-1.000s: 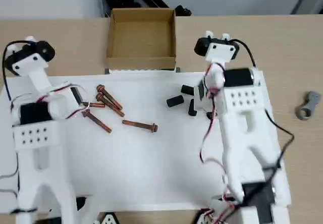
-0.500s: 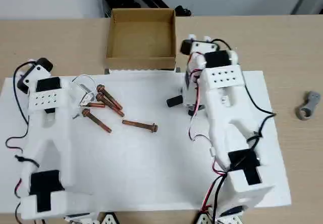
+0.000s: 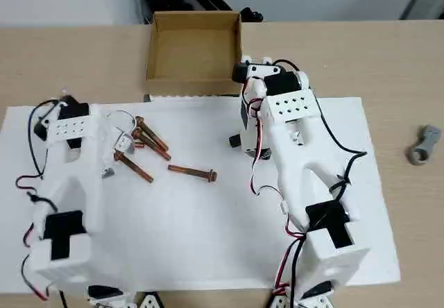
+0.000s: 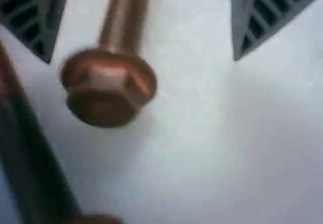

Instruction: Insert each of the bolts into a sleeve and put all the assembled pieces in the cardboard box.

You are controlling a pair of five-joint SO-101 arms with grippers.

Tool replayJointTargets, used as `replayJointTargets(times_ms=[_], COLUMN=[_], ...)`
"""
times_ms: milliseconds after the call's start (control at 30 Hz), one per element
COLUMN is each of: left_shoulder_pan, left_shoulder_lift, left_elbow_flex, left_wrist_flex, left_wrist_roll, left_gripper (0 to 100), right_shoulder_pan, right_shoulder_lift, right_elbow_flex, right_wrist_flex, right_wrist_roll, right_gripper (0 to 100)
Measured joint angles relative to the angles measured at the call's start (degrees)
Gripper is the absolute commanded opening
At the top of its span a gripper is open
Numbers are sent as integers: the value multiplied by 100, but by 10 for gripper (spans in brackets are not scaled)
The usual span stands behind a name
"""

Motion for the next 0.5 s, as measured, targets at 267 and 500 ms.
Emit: replayJointTargets(times_ms=[267,500], left_shoulder_pan=[53,97], left_shoulder_lift=[879,1099], left_elbow_flex=[-527,-905], left_wrist_flex=[-123,-132], left_wrist_roll=[-9,-475], left_gripper=[115,5], right_shoulder_pan=[0,0], right_shoulder_lift=[0,0], right_elbow_flex=[0,0], right_wrist_flex=[0,0], right_wrist_roll=[0,0], right_gripper=[4,4])
